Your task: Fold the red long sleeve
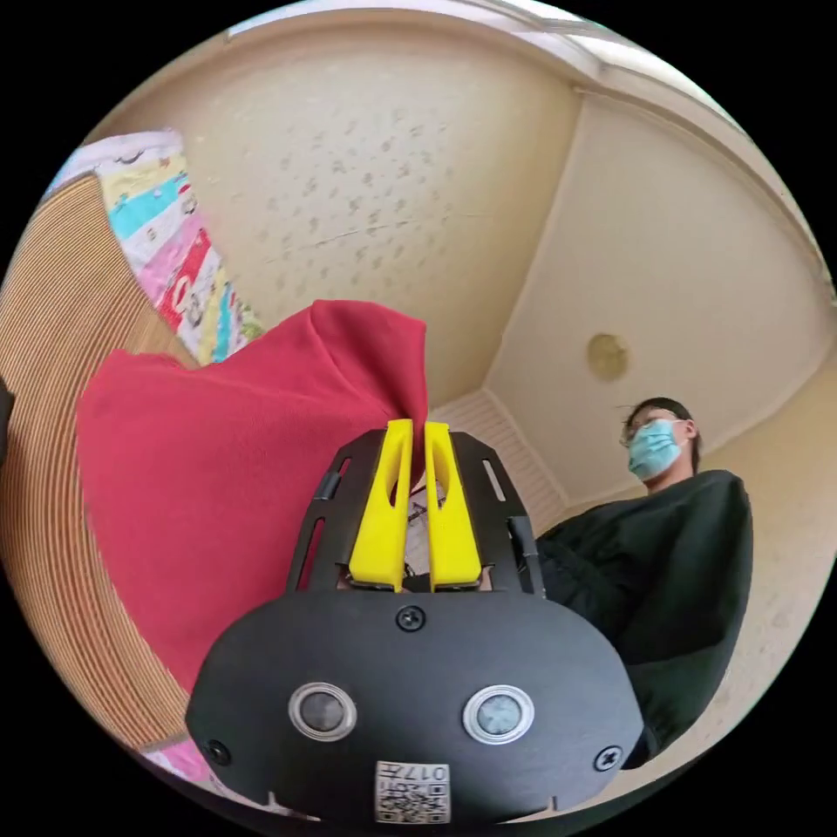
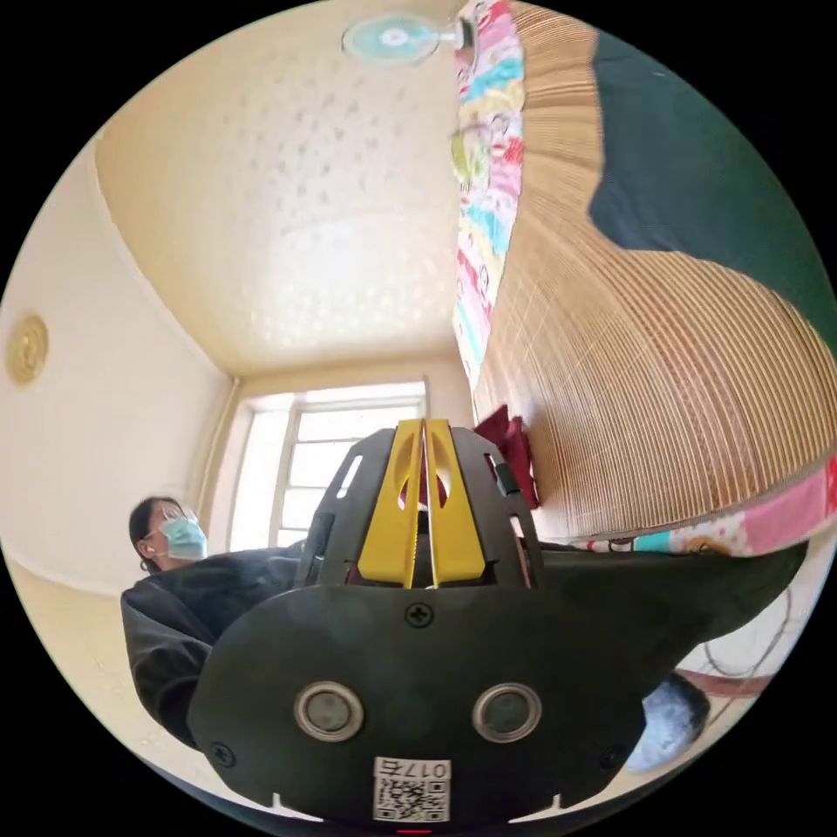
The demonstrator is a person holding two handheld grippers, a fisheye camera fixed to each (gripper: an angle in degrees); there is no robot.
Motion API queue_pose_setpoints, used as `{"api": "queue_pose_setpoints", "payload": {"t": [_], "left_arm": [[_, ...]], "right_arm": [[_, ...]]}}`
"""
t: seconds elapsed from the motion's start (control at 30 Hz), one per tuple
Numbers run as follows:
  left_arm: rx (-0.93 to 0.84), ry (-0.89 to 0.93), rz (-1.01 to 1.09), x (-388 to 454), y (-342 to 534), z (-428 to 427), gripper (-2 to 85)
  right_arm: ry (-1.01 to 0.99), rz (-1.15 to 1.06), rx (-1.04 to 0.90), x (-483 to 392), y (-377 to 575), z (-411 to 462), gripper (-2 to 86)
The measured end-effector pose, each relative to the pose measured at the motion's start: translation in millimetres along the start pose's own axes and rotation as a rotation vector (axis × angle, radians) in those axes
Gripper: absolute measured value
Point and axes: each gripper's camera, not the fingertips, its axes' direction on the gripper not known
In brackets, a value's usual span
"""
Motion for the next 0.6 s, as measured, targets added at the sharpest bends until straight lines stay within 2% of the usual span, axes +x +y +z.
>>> {"api": "queue_pose_setpoints", "payload": {"t": [0.07,0.13,0.2,0.27,0.33,0.37,0.43,0.53,0.6], "left_arm": [[-0.002,0.109,0.118,20,5,7,1.7],[-0.059,0.166,0.274,55,4,27,1.2],[-0.103,0.198,0.387,85,4,47,1.0],[-0.173,0.281,0.471,109,4,69,0.9],[-0.233,0.412,0.571,135,10,94,0.7],[-0.238,0.459,0.591,140,13,99,0.7],[-0.241,0.694,0.634,150,28,118,0.6],[-0.263,0.951,0.661,160,61,149,0.7],[-0.28,1.022,0.635,163,87,168,0.7]], "right_arm": [[0.032,-0.081,-0.156,-15,-12,35,0.3],[0.013,-0.147,-0.224,-28,-13,56,0.3],[-0.099,-0.215,-0.235,-41,-10,69,0.4],[-0.261,-0.332,-0.206,-62,-2,77,0.4],[-0.32,-0.402,-0.193,-77,7,82,0.5],[-0.344,-0.431,-0.198,-85,13,85,0.6],[-0.36,-0.493,-0.233,-100,24,91,0.9],[-0.298,-0.624,-0.288,-129,48,101,2.2],[-0.259,-0.69,-0.309,-145,63,109,3.8]]}}
